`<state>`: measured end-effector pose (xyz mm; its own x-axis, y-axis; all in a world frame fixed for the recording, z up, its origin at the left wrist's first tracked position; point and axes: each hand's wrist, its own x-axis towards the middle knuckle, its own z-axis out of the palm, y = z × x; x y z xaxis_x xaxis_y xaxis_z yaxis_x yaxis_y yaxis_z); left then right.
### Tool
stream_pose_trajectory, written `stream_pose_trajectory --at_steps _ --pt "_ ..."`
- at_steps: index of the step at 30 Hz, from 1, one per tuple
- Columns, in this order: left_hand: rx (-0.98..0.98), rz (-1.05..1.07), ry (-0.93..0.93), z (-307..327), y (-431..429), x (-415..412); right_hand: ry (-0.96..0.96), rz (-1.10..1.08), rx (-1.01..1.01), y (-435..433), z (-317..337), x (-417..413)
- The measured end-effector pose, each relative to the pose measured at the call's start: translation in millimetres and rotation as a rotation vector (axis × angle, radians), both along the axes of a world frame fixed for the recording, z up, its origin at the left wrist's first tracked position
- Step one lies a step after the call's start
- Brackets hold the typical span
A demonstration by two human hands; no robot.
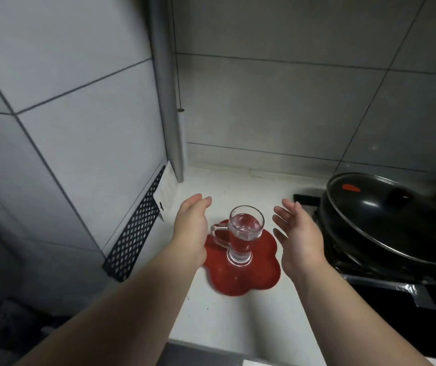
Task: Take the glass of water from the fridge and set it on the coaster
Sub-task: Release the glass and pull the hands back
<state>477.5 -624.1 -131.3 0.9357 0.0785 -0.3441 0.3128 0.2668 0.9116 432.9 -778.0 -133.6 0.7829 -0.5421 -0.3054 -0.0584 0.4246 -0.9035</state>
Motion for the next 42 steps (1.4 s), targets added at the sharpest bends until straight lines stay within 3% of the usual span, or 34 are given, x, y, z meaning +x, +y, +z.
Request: stream_pose_trajectory --at_steps 7,16,21,26,31,34,38,42 --pt "-0.094 0.045 -0.1 51.7 35.3 -33.3 -0.156 0.089 -0.025 47.1 46.0 -4.4" --pt "-0.118 0.284 -0.273 114.6 146.7 -66.7 -0.414 0.327 -0.045 177.6 115.0 -12.9" --pt "-0.071 0.422 -0.39 150.2 237.1 -99.3 -0.534 0.53 -0.067 282.1 149.0 -30.7" --pt "0.048 0.426 -0.479 179.6 310.6 -131.7 -0.541 0.616 -0.093 382.0 165.8 -44.9" --pt "0.413 0.481 -0.654 202.7 369.4 -149.3 -0.506 0.665 -0.128 453.7 174.3 -42.9" --pt "0.804 0.508 -0.745 213.6 392.3 -152.4 -0.494 0.649 -0.196 478.8 177.6 -36.5" --pt "1.233 0.383 -0.518 222.1 413.2 -147.9 -0.451 0.647 -0.323 495.9 183.5 -34.3" --pt "1.445 0.178 -0.291 217.2 414.6 -145.4 -0.422 0.57 -0.307 502.2 187.4 -22.4"
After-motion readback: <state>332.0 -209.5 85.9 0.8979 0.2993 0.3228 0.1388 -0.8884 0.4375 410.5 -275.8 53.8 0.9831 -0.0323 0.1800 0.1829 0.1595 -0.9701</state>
